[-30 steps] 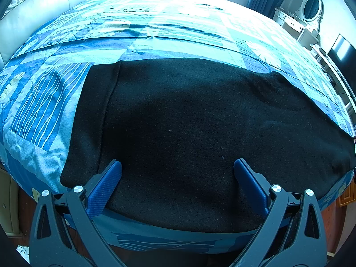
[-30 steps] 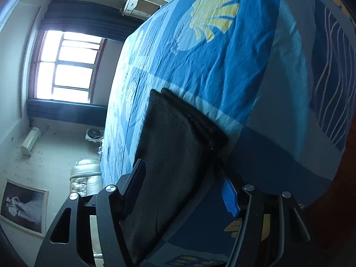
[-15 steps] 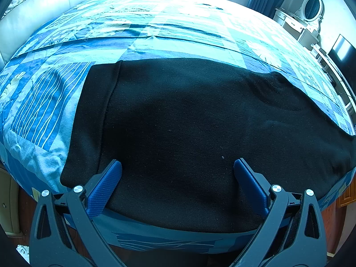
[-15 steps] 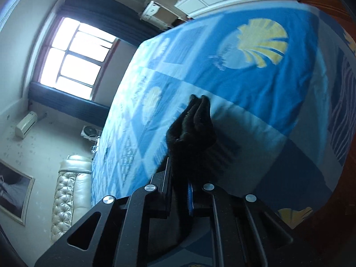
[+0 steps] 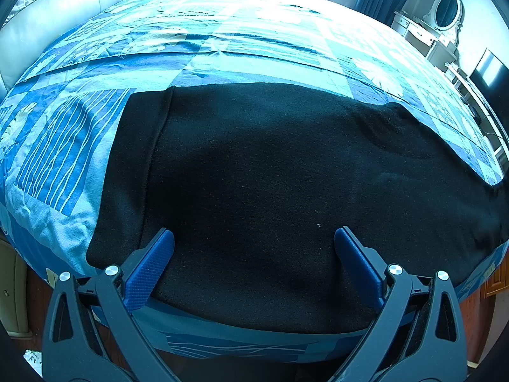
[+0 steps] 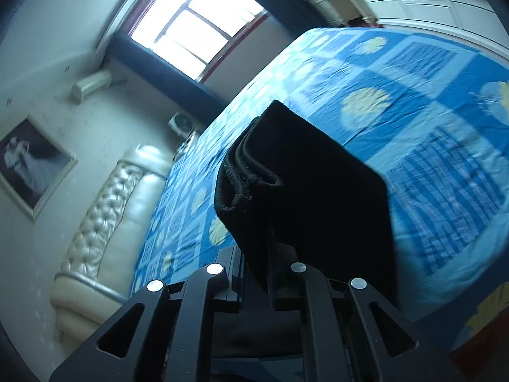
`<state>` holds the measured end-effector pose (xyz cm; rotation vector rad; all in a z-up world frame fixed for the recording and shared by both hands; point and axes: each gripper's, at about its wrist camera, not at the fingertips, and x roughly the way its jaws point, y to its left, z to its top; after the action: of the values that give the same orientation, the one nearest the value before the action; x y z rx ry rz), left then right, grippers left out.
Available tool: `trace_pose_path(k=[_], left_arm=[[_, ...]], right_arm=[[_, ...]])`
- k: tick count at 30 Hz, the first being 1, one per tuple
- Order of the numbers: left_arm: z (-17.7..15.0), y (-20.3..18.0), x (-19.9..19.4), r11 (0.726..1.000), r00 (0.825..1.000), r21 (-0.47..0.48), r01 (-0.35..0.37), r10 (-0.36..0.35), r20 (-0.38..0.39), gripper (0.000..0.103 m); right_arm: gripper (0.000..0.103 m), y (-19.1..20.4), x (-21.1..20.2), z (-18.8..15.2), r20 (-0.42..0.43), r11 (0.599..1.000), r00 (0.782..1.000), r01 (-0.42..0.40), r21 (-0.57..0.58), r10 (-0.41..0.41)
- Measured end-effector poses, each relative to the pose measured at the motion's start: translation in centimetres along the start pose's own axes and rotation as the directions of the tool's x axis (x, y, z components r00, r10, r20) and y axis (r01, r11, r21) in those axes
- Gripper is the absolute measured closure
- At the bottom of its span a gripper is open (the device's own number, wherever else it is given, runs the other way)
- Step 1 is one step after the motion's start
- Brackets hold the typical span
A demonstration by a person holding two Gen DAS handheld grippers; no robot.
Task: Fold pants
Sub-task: 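Grasp the black pants leg end with the right tool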
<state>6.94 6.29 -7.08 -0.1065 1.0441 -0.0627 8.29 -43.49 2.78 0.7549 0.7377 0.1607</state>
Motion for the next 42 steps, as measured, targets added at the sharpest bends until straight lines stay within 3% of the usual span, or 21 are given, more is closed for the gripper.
trace_pose_path(k=[7,17,25,34,39,42], left_arm=[[0.1,-0.1,0.1,1.0,1.0,0.0,-0.002,0.002,0.0,0.002],[0.1,-0.1,0.1,1.0,1.0,0.002,-0.002,0.002,0.0,0.002],[0.1,-0.1,0.1,1.0,1.0,0.003,-0.003,0.003,0.001,0.002],[0.1,-0.1,0.1,1.0,1.0,0.003,-0.003,0.003,0.001,0.002],[0.1,-0.1,0.1,1.0,1.0,0.004,-0.004,0.004,0.002,0.002],[0.1,0.0,0.1,1.0,1.0,0.004,-0.004,0.004,0.002,0.002]], right_arm=[[0.092,3.9,6.8,-4.3,-0.138,0.995,0.99,-0.003,-0.104,-0.011],[0.092,7.3,14.0,-11.2,-0.3,0.974,0.949,0.03,-0.223,-0.098],[0.092,8.8,15.5,-14.3,-0.363,0.935,0.914,0.046,-0.352,-0.182],[0.091,9.6,16.0,-15.9,-0.39,0.893,0.893,0.03,-0.448,-0.226],[0.083,10.3,16.0,-16.7,-0.404,0.865,0.882,0.008,-0.502,-0.242],[0.072,10.6,15.8,-16.9,-0.422,0.867,0.879,-0.021,-0.497,-0.221]])
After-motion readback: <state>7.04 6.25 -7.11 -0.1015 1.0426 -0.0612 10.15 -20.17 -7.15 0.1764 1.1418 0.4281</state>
